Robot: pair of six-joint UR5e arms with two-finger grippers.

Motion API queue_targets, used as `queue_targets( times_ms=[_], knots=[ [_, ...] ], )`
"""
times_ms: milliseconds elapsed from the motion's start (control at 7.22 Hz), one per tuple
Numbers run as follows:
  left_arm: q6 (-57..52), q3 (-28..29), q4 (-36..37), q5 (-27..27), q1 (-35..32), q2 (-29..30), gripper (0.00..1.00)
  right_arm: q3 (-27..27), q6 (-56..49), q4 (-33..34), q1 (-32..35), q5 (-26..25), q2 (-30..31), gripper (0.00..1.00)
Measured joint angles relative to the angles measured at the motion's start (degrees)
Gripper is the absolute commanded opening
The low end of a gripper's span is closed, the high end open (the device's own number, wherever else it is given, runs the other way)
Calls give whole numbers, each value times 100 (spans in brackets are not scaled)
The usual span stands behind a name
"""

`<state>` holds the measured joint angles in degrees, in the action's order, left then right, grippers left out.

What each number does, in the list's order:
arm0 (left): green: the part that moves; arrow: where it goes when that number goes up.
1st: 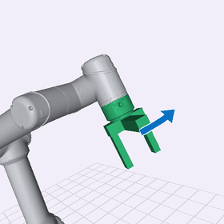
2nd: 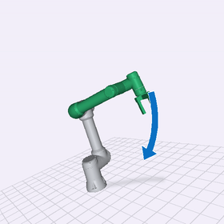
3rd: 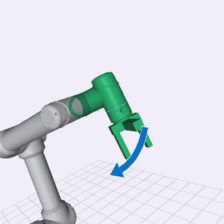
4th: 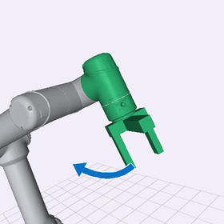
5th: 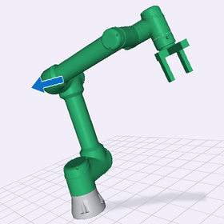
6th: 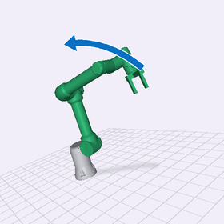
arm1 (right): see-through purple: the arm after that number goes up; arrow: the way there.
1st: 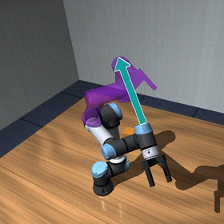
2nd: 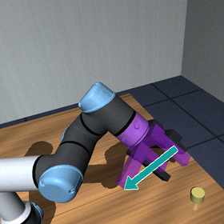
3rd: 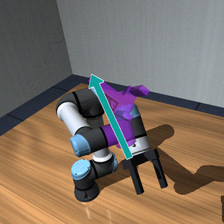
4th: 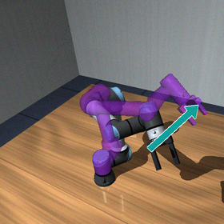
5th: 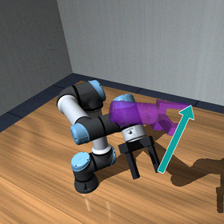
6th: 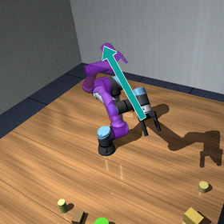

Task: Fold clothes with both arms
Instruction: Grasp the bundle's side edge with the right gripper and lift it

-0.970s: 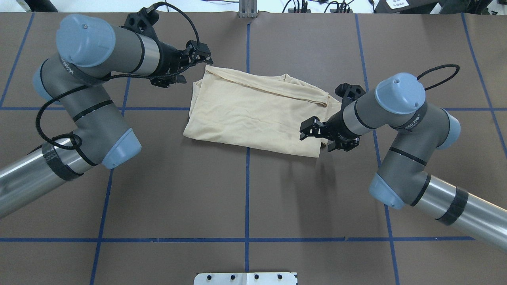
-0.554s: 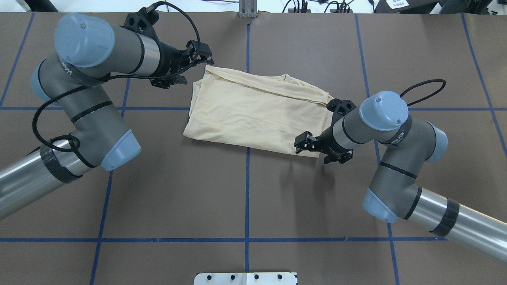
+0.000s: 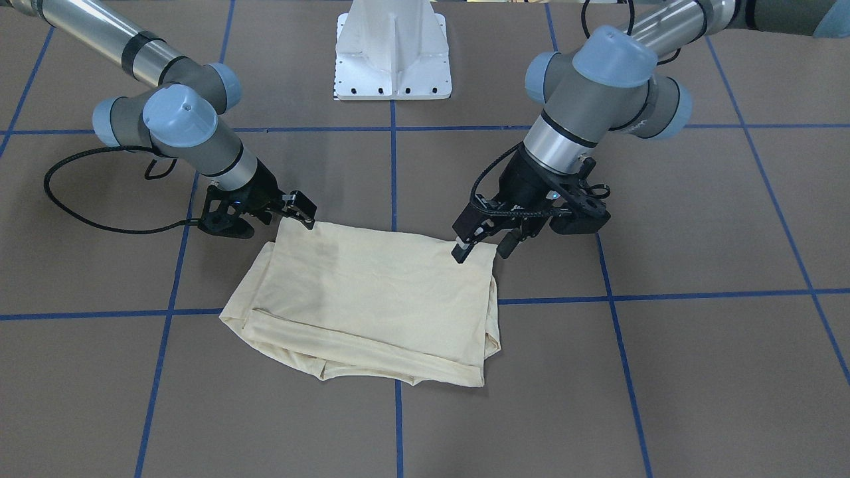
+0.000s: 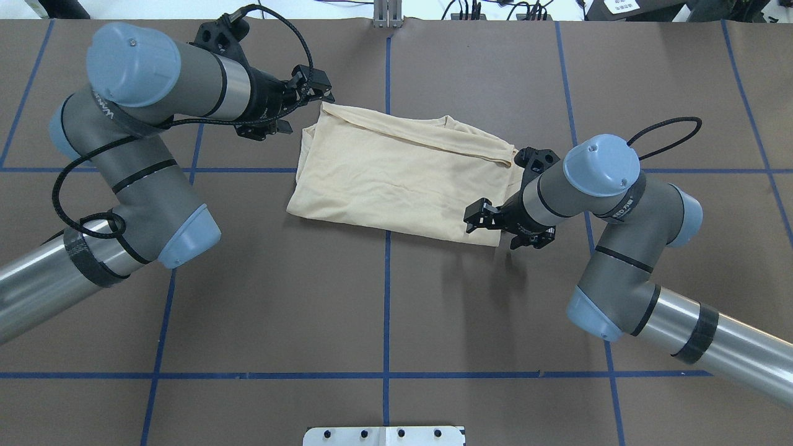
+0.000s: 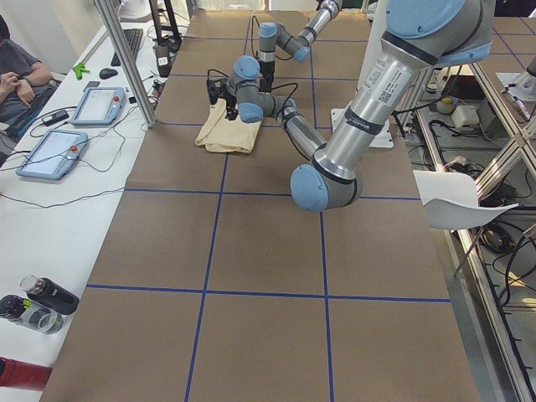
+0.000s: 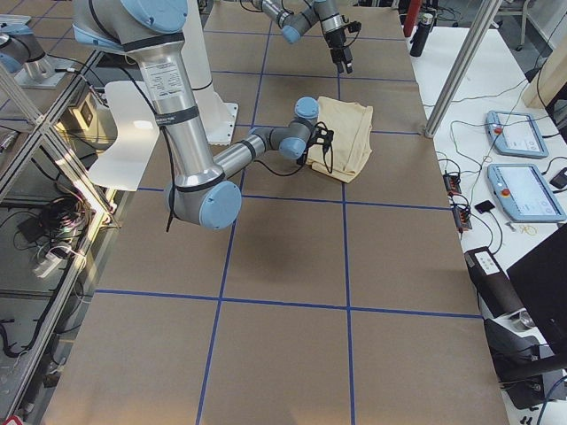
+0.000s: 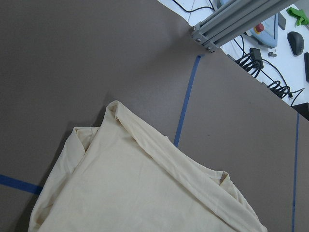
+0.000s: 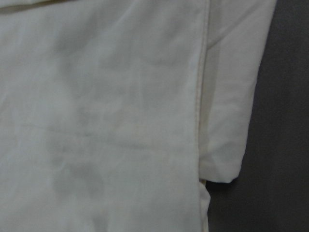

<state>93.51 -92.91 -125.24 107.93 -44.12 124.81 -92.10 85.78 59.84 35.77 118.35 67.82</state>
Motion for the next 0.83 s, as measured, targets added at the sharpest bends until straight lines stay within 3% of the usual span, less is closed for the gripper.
queue_targets(
  times_ms=[139,277,416,554,831],
  knots=[
    [0,0,0,-2,0,-3,100,62,0,1,-4,4,-35,89],
    [0,-1,0,-6,0,-6,100,93,0,1,-11,11,-53,61],
    [0,-2,0,-8,0,-7,100,103,0,1,-12,22,-62,16],
    [0,-3,0,-8,0,-19,100,103,0,1,-11,29,-65,0],
    [0,-13,0,-9,0,-39,99,98,1,3,-12,52,-70,0]
  ],
)
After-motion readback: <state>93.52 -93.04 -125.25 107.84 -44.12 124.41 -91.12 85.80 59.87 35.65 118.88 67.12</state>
